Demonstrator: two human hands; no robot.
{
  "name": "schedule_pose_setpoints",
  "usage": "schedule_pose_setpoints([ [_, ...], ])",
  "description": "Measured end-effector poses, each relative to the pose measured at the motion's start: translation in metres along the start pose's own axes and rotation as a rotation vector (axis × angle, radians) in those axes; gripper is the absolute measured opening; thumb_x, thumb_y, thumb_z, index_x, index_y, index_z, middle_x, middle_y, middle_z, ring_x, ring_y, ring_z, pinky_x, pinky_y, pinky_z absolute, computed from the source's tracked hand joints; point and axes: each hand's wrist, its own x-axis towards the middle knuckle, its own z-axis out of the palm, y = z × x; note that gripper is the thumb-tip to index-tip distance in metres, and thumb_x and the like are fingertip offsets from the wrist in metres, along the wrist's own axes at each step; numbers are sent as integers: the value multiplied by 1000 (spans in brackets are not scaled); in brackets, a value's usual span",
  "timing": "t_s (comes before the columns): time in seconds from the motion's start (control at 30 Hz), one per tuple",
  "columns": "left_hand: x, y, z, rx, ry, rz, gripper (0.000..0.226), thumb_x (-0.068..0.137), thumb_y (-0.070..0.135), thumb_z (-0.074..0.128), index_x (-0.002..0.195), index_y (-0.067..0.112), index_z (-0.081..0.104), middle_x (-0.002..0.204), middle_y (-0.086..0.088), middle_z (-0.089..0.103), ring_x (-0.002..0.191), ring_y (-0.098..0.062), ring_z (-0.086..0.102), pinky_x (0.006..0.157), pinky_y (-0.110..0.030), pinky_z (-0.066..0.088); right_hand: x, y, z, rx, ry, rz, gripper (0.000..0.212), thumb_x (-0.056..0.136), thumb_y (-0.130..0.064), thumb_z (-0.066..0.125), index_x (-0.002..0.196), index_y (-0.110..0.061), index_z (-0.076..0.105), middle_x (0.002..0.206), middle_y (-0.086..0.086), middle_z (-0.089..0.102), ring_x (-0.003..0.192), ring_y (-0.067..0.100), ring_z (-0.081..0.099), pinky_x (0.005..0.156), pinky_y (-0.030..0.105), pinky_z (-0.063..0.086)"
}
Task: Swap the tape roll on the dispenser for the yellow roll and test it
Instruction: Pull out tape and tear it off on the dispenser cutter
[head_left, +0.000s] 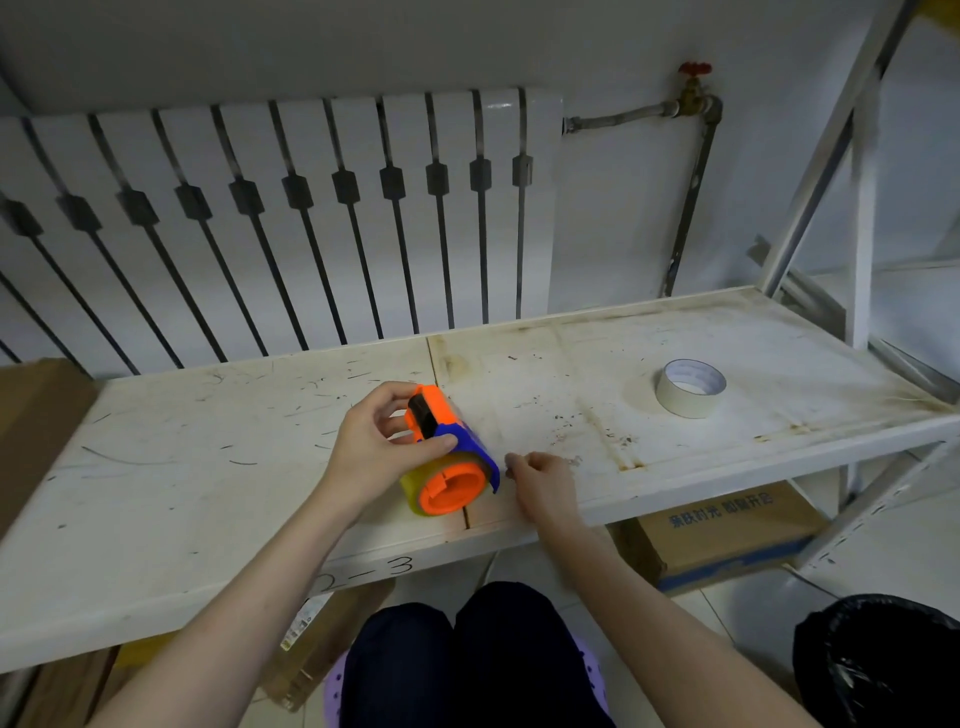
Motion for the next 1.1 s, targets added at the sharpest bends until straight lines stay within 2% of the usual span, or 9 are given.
schedule_pose_setpoints([
  [0.13,3,-2,-1,-6,-15,-11,49,65,16,83,106,26,59,104,10,64,100,-12,61,80,-30,55,-18,-12,-6,175,143,-290,17,99,-20,39,105,-14,55,98,-2,60,97,16,60,77,22,52],
  [0.23,6,-1,0,2,-21,-6,49,66,18,83,108,21,60,105,6,66,101,-15,62,83,-33,55,-41,-25,-9,89,-106,-628,36,100,-28,33,132,-17,47,124,-14,52,114,-3,50,84,4,44],
  [0.3,7,-1,2,6,-22,-8,49,66,17,83,109,19,60,106,5,66,101,-17,62,84,-33,55,-46,-20,-4,-2,-223,-701,45,99,-36,29,139,-21,40,131,-14,50,118,-2,49,91,8,44],
  [0.47,6,-1,1,-26,-33,-30,53,59,23,86,107,23,61,108,2,66,101,-17,63,83,-36,56,-41,-2,-4,21,-325,-357,68,88,-57,15,132,-18,49,123,2,59,115,10,53,83,7,42],
  [0.53,7,0,0,-42,-34,-51,52,56,28,83,103,25,62,106,3,67,97,-18,64,81,-36,56,-38,-3,-11,-31,-285,-281,65,95,-51,14,123,-10,57,117,13,64,111,19,58,86,18,47],
  [0.67,17,8,-3,-250,111,-161,33,67,21,81,95,17,64,93,-2,68,88,-22,66,75,-34,56,-34,-12,-22,96,-330,-420,46,98,-42,38,138,-19,41,136,-2,51,122,10,50,93,15,42],
  [0.8,33,16,-10,-410,206,-356,33,75,34,74,96,12,62,87,-6,69,82,-24,67,72,-32,55,-30,-20,-17,99,-397,-511,43,89,-30,61,130,-25,46,115,-13,60,102,10,63,83,26,57],
  [0.97,44,13,-10,-430,165,-526,47,68,43,78,102,11,68,89,-9,69,71,-22,69,68,-30,59,-24,-26,-14,-45,-349,-579,35,94,-23,55,129,-26,48,94,-13,64,75,11,64,68,20,55],
  [1.1,50,3,-6,-519,75,-575,62,69,53,74,113,10,63,111,-11,65,98,-27,68,83,-38,58,-8,-35,-14,-122,-161,-440,15,95,-23,47,100,-16,59,88,8,65,79,23,63,67,37,58],
])
